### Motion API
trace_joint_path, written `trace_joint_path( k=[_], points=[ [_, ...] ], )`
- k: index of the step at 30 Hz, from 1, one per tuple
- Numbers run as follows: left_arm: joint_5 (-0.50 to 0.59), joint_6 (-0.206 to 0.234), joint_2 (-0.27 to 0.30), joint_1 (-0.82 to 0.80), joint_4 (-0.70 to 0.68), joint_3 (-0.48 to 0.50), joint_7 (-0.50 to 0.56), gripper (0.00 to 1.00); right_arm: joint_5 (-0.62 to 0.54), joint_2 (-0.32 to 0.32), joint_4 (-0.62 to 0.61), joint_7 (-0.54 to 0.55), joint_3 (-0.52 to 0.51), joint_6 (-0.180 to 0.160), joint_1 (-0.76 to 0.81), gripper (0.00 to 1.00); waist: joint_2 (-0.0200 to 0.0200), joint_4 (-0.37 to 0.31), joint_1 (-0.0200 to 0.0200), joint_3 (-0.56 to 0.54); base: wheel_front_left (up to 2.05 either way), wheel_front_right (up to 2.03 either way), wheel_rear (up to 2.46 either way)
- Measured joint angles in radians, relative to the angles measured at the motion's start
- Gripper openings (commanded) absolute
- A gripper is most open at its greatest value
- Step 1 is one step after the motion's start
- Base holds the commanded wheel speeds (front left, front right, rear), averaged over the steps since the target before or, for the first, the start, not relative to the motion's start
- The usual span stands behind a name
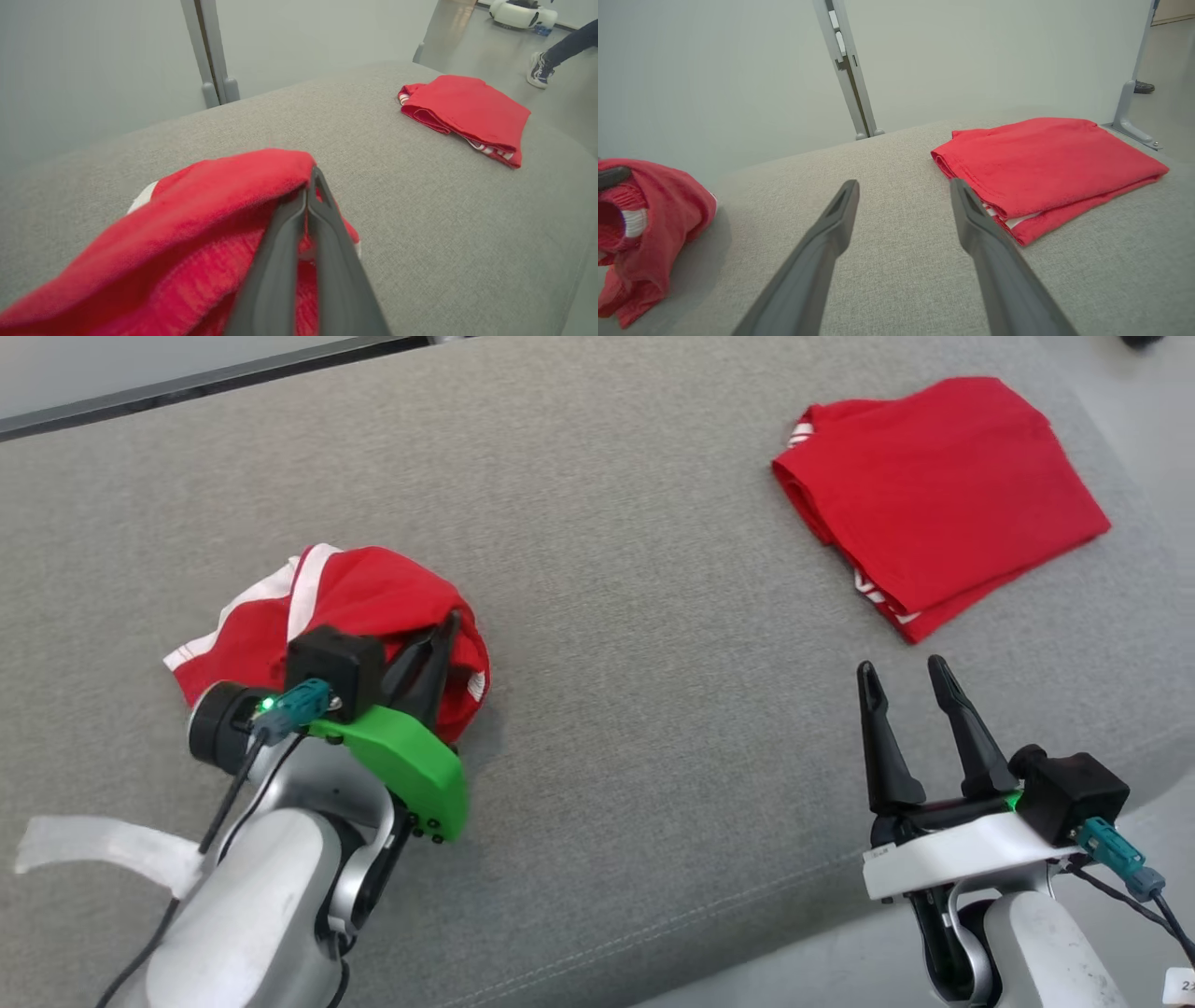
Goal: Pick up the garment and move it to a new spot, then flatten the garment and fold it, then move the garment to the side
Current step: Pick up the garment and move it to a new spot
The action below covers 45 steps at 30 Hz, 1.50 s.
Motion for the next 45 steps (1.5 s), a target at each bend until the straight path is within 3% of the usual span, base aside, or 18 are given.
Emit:
trace_joint_path(
  k=[11, 12, 14, 20, 30, 37, 45],
  points=[
    [0.012, -0.094, -0.091, -0.115, 0.288, -0.105, 0.017, 0.00, 0.065, 0.000, -0.016, -0.003, -0.002, 0.000, -0.007, 1.00, 0.0000, -0.173, 0.0000, 0.047, 0.00, 0.00, 0.00],
    [0.013, -0.101, -0.097, -0.122, 0.306, -0.113, 0.017, 0.13, 0.069, 0.000, -0.018, -0.003, -0.001, 0.000, -0.007, 1.00, 0.0000, -0.185, 0.0000, 0.052, 0.00, 0.00, 0.00],
    [0.016, -0.111, -0.110, -0.136, 0.342, -0.126, 0.020, 1.00, 0.073, 0.000, -0.019, -0.003, 0.001, 0.000, -0.007, 1.00, 0.0000, -0.207, 0.0000, 0.063, 0.00, 0.00, 0.00],
    [0.050, -0.123, -0.124, -0.170, 0.390, -0.156, -0.014, 1.00, 0.079, 0.000, -0.028, -0.003, -0.010, 0.000, -0.006, 1.00, 0.0000, -0.237, 0.0000, 0.099, 0.00, 0.00, 0.00],
    [0.072, -0.134, -0.139, -0.162, 0.285, -0.188, -0.119, 1.00, 0.056, 0.001, -0.044, -0.003, -0.017, 0.000, -0.012, 1.00, 0.0000, -0.164, 0.0000, 0.088, 0.00, 0.00, 0.00],
    [0.049, -0.088, -0.100, -0.067, 0.109, -0.162, -0.139, 1.00, 0.019, 0.001, -0.041, -0.003, -0.031, 0.000, -0.011, 1.00, 0.0000, -0.085, 0.0000, 0.057, 0.00, 0.00, 0.00],
    [-0.009, 0.048, -0.038, 0.074, -0.051, -0.018, -0.221, 1.00, -0.031, 0.002, -0.036, -0.003, -0.046, 0.000, -0.008, 1.00, 0.0000, 0.022, 0.0000, 0.008, 0.00, 0.00, 0.00]
  ],
)
